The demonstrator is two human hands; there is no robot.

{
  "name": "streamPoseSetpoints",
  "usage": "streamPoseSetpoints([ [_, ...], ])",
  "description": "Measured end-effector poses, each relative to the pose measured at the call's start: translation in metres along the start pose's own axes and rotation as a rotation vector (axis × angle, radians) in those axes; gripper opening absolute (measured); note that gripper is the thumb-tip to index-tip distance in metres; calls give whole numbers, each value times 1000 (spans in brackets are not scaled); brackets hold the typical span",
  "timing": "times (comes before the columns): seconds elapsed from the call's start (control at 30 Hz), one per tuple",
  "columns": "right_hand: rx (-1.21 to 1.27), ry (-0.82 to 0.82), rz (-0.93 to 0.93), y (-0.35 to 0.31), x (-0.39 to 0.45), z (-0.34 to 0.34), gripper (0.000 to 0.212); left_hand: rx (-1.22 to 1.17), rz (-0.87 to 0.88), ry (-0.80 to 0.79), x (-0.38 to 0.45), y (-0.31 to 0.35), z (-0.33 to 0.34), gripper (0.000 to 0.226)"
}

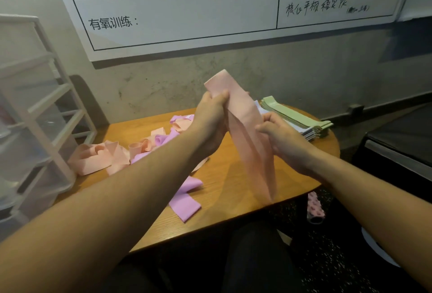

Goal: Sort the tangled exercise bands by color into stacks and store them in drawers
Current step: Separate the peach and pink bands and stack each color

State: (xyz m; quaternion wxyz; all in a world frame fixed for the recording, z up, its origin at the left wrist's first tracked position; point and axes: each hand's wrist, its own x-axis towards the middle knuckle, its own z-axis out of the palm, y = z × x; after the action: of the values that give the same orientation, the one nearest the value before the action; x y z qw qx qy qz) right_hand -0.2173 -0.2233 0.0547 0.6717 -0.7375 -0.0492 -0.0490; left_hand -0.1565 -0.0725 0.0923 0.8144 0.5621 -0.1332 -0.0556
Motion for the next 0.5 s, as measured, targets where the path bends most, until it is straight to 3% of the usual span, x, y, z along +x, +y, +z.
streamPoseSetpoints([
  [0.07,-18,-5,37,5,-3,1,12,-44,-45,6,2,0,0,31],
  [0.3,-101,-51,83,20,-3,3,6,-169,-149,80,10,-7,-2,47],
  [0.5,-119,-69,205,34,1,6,27,-223,-275,208,28,-17,-4,44],
])
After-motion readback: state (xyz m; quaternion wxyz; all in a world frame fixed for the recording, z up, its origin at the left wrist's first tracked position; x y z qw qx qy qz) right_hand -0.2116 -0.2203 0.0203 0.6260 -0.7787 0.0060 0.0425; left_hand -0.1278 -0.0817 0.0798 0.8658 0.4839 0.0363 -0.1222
